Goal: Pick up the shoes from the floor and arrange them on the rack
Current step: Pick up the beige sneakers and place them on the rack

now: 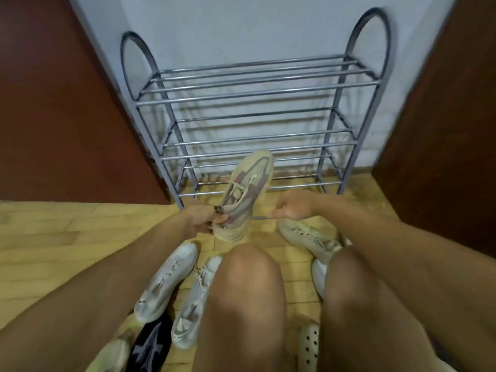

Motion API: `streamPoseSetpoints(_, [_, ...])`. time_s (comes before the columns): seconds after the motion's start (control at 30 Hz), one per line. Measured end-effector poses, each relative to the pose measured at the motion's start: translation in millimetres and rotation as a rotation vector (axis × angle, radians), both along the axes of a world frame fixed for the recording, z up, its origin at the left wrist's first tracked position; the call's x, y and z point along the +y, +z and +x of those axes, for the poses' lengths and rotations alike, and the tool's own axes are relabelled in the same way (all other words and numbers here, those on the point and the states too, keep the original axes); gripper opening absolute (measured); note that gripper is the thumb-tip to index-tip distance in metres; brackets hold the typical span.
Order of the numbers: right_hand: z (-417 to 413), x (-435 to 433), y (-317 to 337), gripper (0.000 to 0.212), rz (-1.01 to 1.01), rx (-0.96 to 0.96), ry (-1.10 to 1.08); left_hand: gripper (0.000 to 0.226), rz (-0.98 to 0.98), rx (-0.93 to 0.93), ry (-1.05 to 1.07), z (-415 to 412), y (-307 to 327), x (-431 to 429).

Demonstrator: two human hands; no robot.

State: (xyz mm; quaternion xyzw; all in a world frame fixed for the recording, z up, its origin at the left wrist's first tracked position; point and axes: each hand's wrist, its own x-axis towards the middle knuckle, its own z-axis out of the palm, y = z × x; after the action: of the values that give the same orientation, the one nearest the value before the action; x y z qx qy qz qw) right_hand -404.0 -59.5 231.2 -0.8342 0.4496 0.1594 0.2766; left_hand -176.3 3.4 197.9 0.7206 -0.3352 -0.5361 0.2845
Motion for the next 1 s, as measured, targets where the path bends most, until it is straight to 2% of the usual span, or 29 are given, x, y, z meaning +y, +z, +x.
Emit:
streamPoseSetpoints(0.07, [-17, 10, 17, 0.063, 0.108, -0.198, -0.166, 0.017, -0.093, 0.048, -0.031, -33, 31, -6])
streamPoseSetpoints(0.13, [-34, 25, 34, 0.066, 0.237, -0.528, -0.379, 0.018, -0.182, 0.056, -0.065, -64, 64, -10])
streamPoseSetpoints(0.23, [-62, 47, 53, 0.066, 0.221, -0.933, -0.579, 0.028, -0.262, 0.003, -0.202, -105, 107, -10])
streamPoseSetpoints(0.3, [-86, 57, 61, 0.059, 0.197, -1.071, -0.644, 0.028, -0.301, -0.073, -0.293, -130, 128, -6])
streamPoseSetpoints(0.37, [-116, 68, 65, 0.056, 0.223, -1.137, -0.668, 0.019, -0.345, -0.189, -0.402, -158, 141, 1])
streamPoseSetpoints(0.43, [-144, 82, 65, 0.051, 0.213, -1.148, -0.677, 0.018, -0.357, -0.294, -0.537, -188, 144, 11])
streamPoseSetpoints(0.53, [-183, 102, 61, 0.047, 0.163, -1.101, -0.716, 0.023, -0.352, -0.278, -0.599, -227, 135, 25])
streamPoseSetpoints(0.67, [-230, 130, 55, 0.051, 0.153, -1.030, -0.763, 0.037, -0.283, -0.071, -0.542, -269, 112, 43])
streamPoseSetpoints(0.83, [-274, 162, 52, 0.041, 0.100, -0.950, -0.849, 0.053, -0.070, 0.358, -0.420, -312, 81, 70])
streamPoseSetpoints(0.9, [-288, 171, 39, 0.034, 0.045, -0.878, -0.921, 0.050, -0.001, 0.390, -0.361, -327, 61, 82])
streamPoseSetpoints(1.0, [-308, 184, 0, 0.034, 0.037, -0.741, -1.066, 0.050, 0.089, 0.352, -0.310, -348, 23, 97])
